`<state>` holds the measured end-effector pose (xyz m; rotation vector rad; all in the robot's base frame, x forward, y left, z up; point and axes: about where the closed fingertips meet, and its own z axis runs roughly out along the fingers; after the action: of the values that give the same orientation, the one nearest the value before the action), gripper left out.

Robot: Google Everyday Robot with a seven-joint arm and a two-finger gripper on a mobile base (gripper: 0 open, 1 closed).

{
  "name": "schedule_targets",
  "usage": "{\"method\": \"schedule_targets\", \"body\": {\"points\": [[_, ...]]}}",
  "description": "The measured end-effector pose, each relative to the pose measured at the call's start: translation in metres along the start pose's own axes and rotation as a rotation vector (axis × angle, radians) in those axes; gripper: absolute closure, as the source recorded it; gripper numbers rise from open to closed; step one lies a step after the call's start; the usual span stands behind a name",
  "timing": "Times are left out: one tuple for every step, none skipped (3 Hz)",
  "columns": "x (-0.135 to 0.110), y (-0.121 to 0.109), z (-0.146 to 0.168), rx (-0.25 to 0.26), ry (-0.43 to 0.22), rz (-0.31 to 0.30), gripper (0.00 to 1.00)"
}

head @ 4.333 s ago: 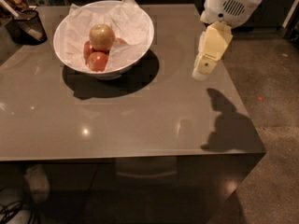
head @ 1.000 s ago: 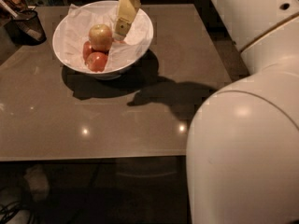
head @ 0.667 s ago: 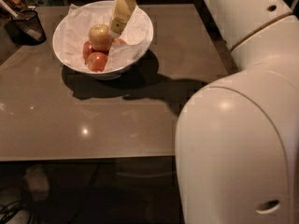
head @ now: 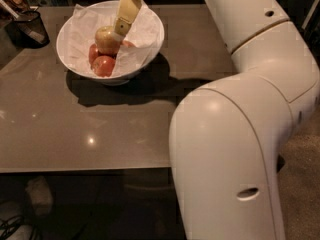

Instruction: Pick apple from white bowl

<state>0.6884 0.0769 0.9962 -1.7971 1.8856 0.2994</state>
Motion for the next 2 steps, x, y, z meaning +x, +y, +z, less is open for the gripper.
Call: {"method": "schedule_targets", "body": {"points": [[-0.004, -0.003, 0.016, -0.033, -0.007, 0.003, 0.05], [-0.004, -0.005, 0.033, -0.063, -0.009, 0.018, 0.2]]}}
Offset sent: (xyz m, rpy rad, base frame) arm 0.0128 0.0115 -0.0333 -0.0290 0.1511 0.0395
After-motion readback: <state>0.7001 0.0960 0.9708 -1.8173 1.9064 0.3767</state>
